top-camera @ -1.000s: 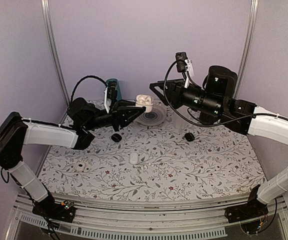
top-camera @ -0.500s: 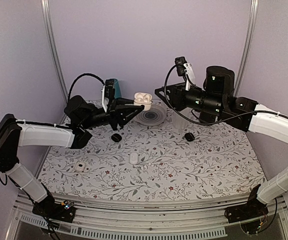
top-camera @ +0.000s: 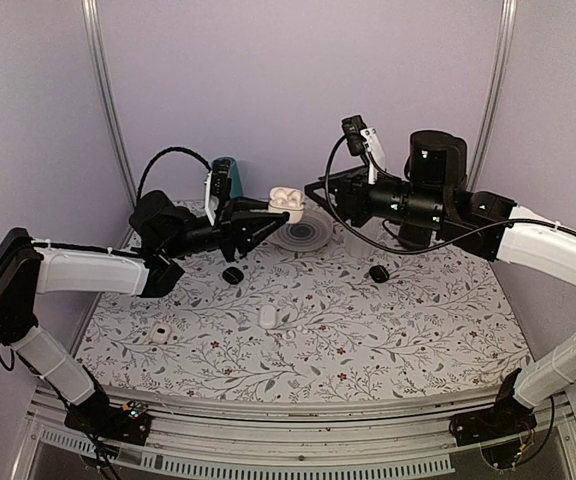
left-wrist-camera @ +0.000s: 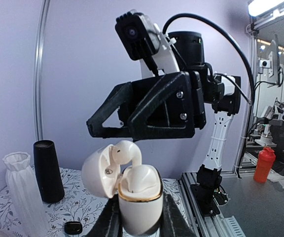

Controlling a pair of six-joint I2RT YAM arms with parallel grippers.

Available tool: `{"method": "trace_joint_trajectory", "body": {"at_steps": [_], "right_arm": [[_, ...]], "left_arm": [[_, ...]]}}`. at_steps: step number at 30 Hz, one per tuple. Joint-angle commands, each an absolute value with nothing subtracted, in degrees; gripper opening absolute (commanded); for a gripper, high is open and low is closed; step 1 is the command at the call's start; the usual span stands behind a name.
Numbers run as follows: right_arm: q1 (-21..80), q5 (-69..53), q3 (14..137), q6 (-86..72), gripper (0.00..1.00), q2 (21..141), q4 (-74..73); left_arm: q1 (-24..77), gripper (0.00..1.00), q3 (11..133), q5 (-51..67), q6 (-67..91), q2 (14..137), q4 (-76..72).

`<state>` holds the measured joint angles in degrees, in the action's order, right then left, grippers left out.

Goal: Insert the wireless bluetooth earbuds into the charging case
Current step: Adjust the right earbud in the right side groove of the charging case.

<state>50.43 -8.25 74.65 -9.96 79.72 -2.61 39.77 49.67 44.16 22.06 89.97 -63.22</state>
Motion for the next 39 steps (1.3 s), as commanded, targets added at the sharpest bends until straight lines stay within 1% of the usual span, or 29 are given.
{"method": "trace_joint_trajectory", "body": {"at_steps": [1, 39], "right_arm": [[50.1, -9.4, 76.7, -9.1, 0.45, 80.5, -3.3], [50.1, -12.9, 78.2, -5.5, 0.50, 82.7, -6.0]], "left_arm": [[40.2, 0.00, 49.4, 44.7, 21.4, 88.6, -63.4], [40.3, 0.00, 50.3, 47.0, 21.3, 89.1, -62.3]]}}
